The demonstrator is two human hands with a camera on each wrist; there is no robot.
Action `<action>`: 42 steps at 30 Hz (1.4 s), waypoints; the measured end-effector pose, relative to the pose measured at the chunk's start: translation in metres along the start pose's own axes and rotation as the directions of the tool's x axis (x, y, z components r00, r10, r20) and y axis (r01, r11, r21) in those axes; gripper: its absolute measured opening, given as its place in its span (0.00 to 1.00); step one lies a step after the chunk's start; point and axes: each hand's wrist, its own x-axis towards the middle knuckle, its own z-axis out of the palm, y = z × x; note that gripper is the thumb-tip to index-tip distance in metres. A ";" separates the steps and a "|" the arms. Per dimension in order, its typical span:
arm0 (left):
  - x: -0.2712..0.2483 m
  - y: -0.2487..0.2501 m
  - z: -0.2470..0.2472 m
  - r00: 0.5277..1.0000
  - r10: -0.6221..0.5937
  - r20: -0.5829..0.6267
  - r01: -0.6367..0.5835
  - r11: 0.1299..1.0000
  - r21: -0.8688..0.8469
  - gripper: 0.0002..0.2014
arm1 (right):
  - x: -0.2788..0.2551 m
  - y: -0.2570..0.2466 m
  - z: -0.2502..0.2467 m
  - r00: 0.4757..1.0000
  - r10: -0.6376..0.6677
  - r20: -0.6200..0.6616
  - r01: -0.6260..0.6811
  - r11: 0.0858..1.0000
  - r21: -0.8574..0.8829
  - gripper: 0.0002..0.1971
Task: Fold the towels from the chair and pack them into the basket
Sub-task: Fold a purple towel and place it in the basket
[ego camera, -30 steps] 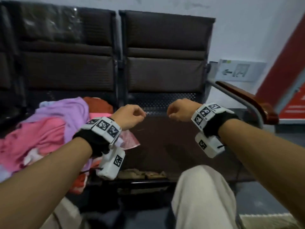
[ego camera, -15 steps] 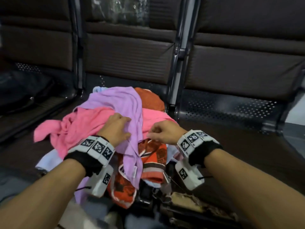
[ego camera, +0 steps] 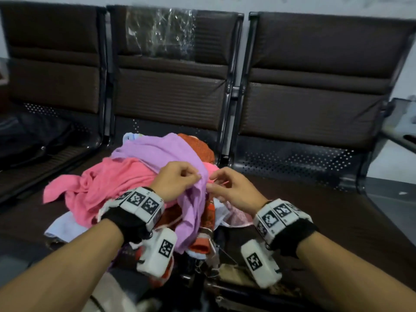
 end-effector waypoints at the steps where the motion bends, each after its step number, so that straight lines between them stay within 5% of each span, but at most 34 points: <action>1: -0.004 0.009 0.005 0.999 0.009 0.038 -0.007 0.999 -0.046 0.05 | -0.011 -0.001 -0.010 0.999 -0.024 0.025 0.024 1.000 -0.012 0.10; 6: -0.013 0.050 0.033 0.984 0.146 0.106 -0.121 0.969 -0.215 0.11 | -0.051 0.001 -0.030 0.990 -0.141 -0.019 0.130 0.950 -0.283 0.12; 12: -0.015 0.066 0.064 0.965 0.258 0.050 -0.241 0.944 -0.225 0.05 | -0.066 0.004 -0.054 0.983 -0.108 -0.151 0.121 0.990 0.075 0.07; 18: -0.007 0.056 0.072 0.883 0.445 0.149 -0.468 0.856 0.220 0.14 | -0.076 0.005 -0.089 0.916 -0.201 -0.346 0.275 0.944 0.182 0.10; 22: 0.009 0.042 0.060 0.915 0.399 0.067 -0.389 0.822 0.417 0.05 | -0.078 0.013 -0.117 0.832 -0.179 -0.526 0.345 0.908 0.237 0.11; 25: 0.014 0.033 0.058 0.947 0.301 0.112 -0.315 0.800 0.511 0.14 | -0.081 0.029 -0.135 0.761 -0.171 -0.626 0.361 0.913 0.190 0.13; 29: 0.009 0.053 0.071 0.912 0.396 0.112 -0.408 0.838 0.363 0.18 | -0.085 0.049 -0.141 0.744 -0.244 -0.622 0.255 0.964 -0.074 0.15; 33: 0.001 0.097 0.093 0.866 0.499 0.022 -0.500 0.866 0.019 0.16 | -0.087 0.048 -0.144 0.737 -0.246 -0.629 0.189 0.969 -0.158 0.15; 36: -0.003 0.114 0.108 0.883 0.470 0.016 -0.462 0.872 -0.161 0.13 | -0.090 0.036 -0.133 0.798 -0.227 -0.558 0.269 0.963 -0.006 0.03; 39: -0.004 0.110 0.115 0.900 0.435 0.020 -0.421 0.882 -0.210 0.11 | -0.094 0.033 -0.117 0.918 -0.274 -0.287 0.273 0.961 -0.045 0.09; 42: -0.002 0.102 0.117 0.916 0.400 0.032 -0.388 0.904 -0.177 0.12 | -0.098 0.033 -0.107 0.970 -0.216 -0.109 0.206 0.974 -0.098 0.09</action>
